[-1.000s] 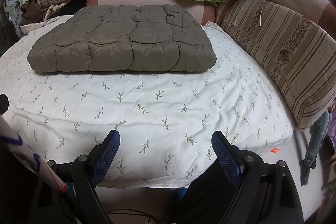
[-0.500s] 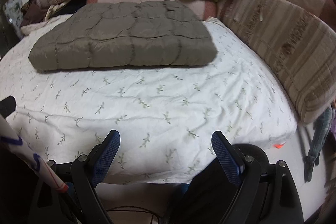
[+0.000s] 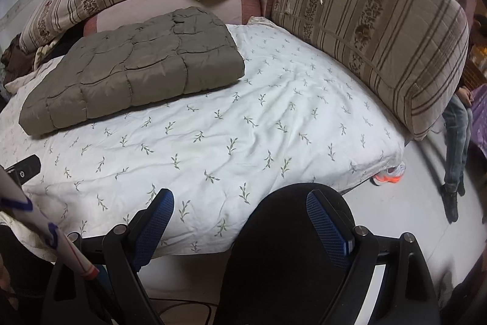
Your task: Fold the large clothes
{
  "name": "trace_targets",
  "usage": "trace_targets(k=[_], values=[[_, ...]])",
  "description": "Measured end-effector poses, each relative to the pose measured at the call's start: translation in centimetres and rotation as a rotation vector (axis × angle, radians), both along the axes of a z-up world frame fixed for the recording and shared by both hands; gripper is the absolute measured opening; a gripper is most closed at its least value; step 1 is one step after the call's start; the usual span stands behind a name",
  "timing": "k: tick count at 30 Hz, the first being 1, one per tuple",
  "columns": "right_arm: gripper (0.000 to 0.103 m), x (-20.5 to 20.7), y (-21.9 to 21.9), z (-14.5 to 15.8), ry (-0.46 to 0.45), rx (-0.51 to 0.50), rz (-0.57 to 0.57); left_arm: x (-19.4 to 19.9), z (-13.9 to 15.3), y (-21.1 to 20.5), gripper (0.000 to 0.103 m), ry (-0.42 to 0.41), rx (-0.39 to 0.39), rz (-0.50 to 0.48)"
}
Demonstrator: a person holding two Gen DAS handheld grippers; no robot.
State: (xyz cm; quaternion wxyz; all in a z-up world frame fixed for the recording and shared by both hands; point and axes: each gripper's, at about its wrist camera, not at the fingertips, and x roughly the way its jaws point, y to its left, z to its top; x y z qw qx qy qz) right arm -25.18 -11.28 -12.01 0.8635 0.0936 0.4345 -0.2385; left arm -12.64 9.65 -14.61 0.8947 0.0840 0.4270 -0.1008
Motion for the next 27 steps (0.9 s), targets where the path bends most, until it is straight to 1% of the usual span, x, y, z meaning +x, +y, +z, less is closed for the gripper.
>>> trace_targets(k=[4,15,19,23,26,27], values=[[0.092,-0.1,-0.4,-0.1,-0.013,0.014,0.005,-0.4,0.3,-0.5,0.094,-0.017,0.017,-0.006],[0.092,0.0,-0.2,-0.5,-0.016,0.041,0.033,-1.0,0.3,-0.8,0.094,-0.028,0.030,-0.014],[0.092,-0.3,-0.2,-0.3,-0.048,0.065,0.042,-1.4,0.5,-1.0,0.094,-0.047,0.056,-0.014],[0.092,-0.6,-0.1,0.1,-0.086,0.082,0.051,-1.5,0.7,-0.9,0.094,-0.058,0.063,-0.009],[0.092,-0.2,-0.4,-0.2,-0.060,0.078,0.034,-2.0,1.7,-0.6,0.094,-0.087,0.065,0.005],[0.092,0.0,-0.4,-0.3,-0.049,0.080,0.028,-2.3,2.2,-0.3,0.094,-0.110,0.069,0.012]])
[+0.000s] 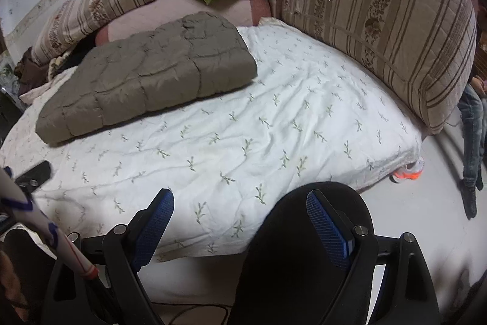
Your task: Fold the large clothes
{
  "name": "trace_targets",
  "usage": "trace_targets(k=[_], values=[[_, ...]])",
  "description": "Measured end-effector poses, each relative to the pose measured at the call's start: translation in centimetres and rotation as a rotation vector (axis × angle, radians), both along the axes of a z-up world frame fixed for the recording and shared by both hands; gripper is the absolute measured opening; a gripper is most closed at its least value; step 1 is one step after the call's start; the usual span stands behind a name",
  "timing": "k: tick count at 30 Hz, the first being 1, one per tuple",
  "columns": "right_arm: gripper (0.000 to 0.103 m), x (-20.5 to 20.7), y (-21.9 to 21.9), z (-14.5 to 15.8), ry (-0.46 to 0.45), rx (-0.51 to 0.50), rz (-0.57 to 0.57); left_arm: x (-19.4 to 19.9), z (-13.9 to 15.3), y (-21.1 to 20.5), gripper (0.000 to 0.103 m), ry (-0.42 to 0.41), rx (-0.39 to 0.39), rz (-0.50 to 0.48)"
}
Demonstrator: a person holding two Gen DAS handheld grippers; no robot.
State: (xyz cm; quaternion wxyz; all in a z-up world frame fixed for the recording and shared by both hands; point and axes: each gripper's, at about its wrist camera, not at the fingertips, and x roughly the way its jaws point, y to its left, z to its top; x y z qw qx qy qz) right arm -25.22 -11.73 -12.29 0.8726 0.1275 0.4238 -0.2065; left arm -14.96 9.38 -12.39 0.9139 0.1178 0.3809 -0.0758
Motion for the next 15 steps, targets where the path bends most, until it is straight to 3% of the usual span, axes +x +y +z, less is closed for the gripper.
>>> trace_targets(k=[3,15], values=[[0.092,0.3,0.3,-0.1,0.009,-0.008,0.005,-0.6,1.0,1.0,0.094,-0.046,0.002,0.024],[0.092,0.1,2.3,0.5,-0.006,-0.055,0.065,-1.8,1.9,2.0,0.094,-0.068,-0.010,0.042]])
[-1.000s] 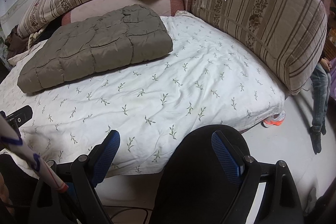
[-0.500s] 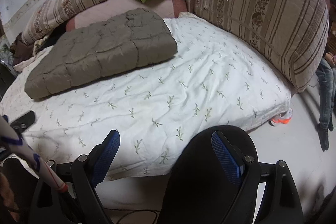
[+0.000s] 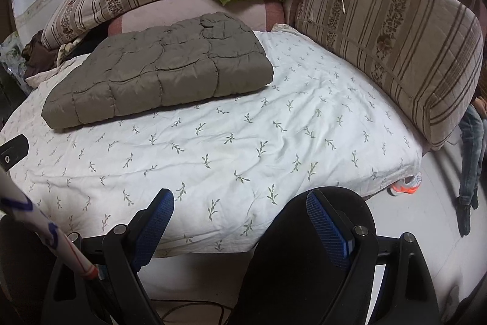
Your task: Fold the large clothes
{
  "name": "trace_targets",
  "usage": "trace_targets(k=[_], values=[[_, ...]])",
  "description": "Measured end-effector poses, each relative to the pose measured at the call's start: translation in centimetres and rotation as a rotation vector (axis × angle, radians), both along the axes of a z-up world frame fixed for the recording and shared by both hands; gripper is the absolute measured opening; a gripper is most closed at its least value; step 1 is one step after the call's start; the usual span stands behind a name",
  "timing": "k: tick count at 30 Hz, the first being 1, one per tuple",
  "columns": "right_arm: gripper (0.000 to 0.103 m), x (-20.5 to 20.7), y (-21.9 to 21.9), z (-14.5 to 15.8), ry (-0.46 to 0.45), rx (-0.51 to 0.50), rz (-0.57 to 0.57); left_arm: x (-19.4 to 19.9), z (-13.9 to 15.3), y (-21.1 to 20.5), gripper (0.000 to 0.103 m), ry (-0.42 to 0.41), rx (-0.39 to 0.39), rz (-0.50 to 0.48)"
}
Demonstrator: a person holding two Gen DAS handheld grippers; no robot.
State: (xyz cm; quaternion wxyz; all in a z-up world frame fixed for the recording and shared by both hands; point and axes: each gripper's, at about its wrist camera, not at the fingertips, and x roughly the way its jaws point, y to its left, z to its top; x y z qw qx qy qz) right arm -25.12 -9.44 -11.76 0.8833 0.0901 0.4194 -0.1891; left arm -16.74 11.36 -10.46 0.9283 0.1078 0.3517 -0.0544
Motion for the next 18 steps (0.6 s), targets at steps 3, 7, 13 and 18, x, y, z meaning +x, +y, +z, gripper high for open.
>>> trace_targets(k=[3,7,13,18], values=[[0.092,-0.1,0.2,0.2,-0.004,-0.004,0.001,-0.2,0.1,0.0,0.094,-0.002,-0.005,-0.003],[0.092,-0.1,0.6,0.3,-0.007,-0.012,0.010,-0.4,0.2,0.1,0.094,-0.004,-0.006,0.001],[0.092,-0.2,0.9,0.3,-0.007,-0.014,0.018,-0.5,0.3,0.3,0.094,0.001,-0.011,0.001],[0.092,-0.2,1.0,0.3,-0.007,-0.015,0.018,-0.4,0.3,0.6,0.094,0.006,-0.019,0.000]])
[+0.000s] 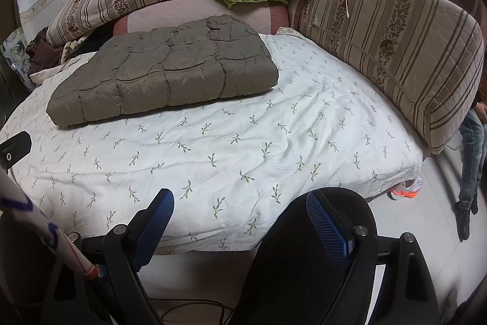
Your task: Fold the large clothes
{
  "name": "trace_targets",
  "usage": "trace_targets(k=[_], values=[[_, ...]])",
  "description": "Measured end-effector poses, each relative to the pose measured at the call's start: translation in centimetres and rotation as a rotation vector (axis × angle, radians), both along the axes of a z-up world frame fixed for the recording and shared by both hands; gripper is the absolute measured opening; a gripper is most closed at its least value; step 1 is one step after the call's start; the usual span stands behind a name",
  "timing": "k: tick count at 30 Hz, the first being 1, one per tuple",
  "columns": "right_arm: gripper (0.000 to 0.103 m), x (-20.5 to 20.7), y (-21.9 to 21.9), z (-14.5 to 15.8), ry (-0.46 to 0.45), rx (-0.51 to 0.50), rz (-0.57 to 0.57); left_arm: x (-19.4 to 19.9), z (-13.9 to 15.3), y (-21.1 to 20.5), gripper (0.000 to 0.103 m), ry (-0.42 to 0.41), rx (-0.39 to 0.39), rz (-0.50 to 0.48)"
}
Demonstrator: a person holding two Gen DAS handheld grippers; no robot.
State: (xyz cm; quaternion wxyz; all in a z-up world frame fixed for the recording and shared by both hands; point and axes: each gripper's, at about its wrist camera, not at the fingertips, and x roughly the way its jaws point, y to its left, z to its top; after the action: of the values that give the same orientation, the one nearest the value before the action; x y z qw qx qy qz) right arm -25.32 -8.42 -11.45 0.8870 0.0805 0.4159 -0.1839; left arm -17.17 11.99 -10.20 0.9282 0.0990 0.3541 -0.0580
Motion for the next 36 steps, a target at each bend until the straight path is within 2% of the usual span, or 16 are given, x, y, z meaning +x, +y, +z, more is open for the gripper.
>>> trace_targets(k=[12,21,36], values=[[0.092,0.4,0.4,-0.4,0.008,-0.002,0.020,1.2,-1.2,0.7,0.094,0.021,-0.024,0.019],[0.092,1.0,0.4,-0.8,0.009,0.007,0.025,2.8,-2.6,1.0,0.094,0.041,-0.012,0.025],[0.092,3.9,1.0,-1.1,0.024,-0.041,0.084,3.6,-3.6,2.6,0.094,0.053,-0.005,0.078]])
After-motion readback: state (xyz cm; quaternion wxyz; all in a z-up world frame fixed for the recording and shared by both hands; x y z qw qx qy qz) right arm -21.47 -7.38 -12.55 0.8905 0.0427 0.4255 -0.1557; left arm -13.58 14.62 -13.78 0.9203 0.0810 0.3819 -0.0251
